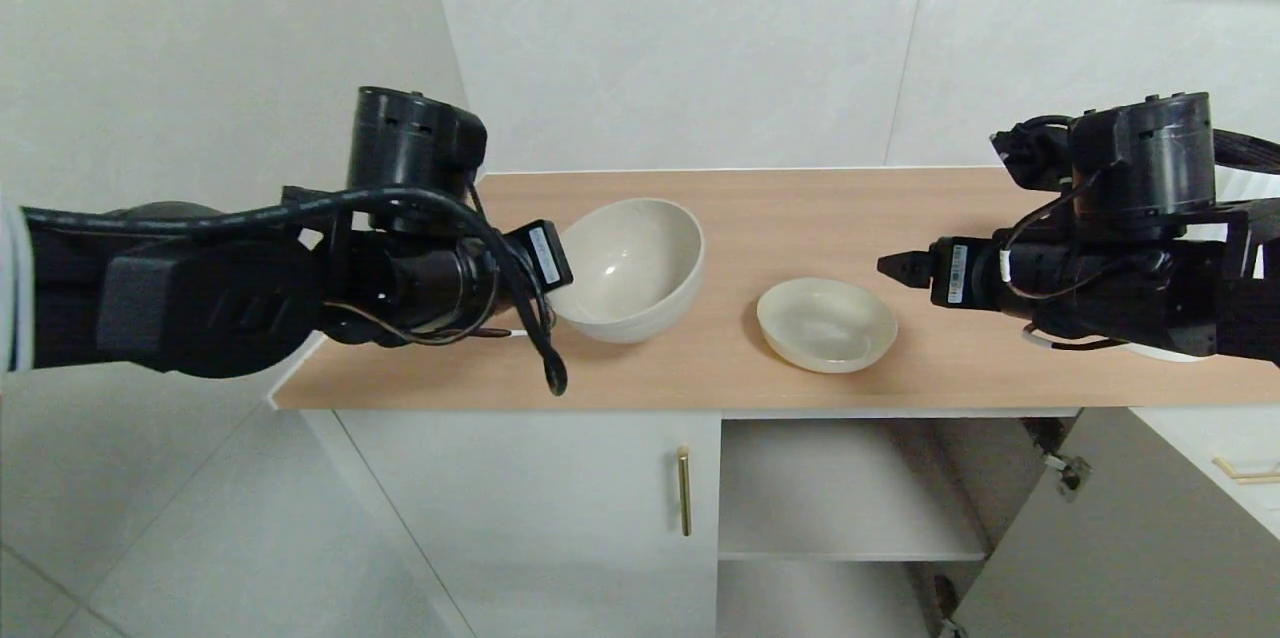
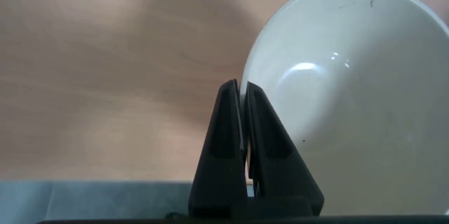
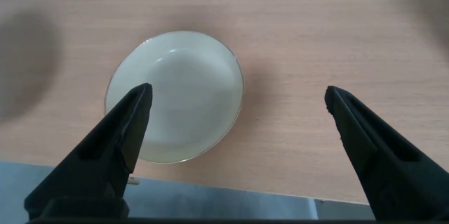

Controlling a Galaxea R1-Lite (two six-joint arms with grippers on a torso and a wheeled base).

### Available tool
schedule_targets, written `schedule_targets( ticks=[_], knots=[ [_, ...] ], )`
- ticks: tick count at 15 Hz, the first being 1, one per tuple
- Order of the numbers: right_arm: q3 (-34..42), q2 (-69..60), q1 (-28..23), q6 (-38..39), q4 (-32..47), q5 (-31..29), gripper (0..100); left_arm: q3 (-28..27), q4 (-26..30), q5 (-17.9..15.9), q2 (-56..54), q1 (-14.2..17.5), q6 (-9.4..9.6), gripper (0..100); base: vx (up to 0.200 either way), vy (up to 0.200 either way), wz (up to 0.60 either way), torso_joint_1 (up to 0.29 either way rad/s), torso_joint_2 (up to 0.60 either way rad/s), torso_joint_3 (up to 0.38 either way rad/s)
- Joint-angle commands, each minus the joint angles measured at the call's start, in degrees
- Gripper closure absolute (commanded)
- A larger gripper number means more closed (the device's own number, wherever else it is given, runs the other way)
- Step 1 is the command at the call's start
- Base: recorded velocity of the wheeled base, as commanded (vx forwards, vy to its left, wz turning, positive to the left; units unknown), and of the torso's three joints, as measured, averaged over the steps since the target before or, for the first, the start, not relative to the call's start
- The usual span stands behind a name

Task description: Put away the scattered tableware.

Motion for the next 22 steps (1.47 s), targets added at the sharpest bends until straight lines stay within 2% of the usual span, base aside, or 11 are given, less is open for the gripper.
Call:
schedule_targets(
  ticks=[1,5,16,17,20,22],
  knots=[
    [-0.11,2.17,0.02,-0.05,0.03,-0.08,0,1.26,-0.11,-0.14,-5.45,-0.01,0.13,100,0.0,0.0,0.0,0.0,0.0,0.0],
    [-2.4,10.08,-0.07,0.04,-0.05,-4.47,0,2.05,-0.11,-0.14,-7.82,-0.01,0.21,100,0.0,0.0,0.0,0.0,0.0,0.0],
    [-3.54,14.65,-0.25,1.45,-1.81,-4.56,0,2.32,-0.11,-0.23,-7.64,-0.1,0.21,100,0.0,0.0,0.0,0.0,0.0,0.0],
    [-3.54,14.83,-0.25,1.45,-1.81,-4.47,100,2.32,-0.11,-0.23,-7.56,-0.1,0.21,100,0.0,0.0,0.0,0.0,0.0,0.0],
    [-3.63,14.39,-0.16,1.8,-1.81,-4.21,100,2.32,-0.11,-0.23,-7.47,-0.1,0.21,100,0.0,0.0,0.0,0.0,0.0,0.0],
    [-3.63,8.33,0.02,4.87,-1.64,-3.33,100,2.32,-0.11,-0.23,-7.91,-0.1,0.13,100,0.0,0.0,0.0,0.0,0.0,0.0]
  ],
)
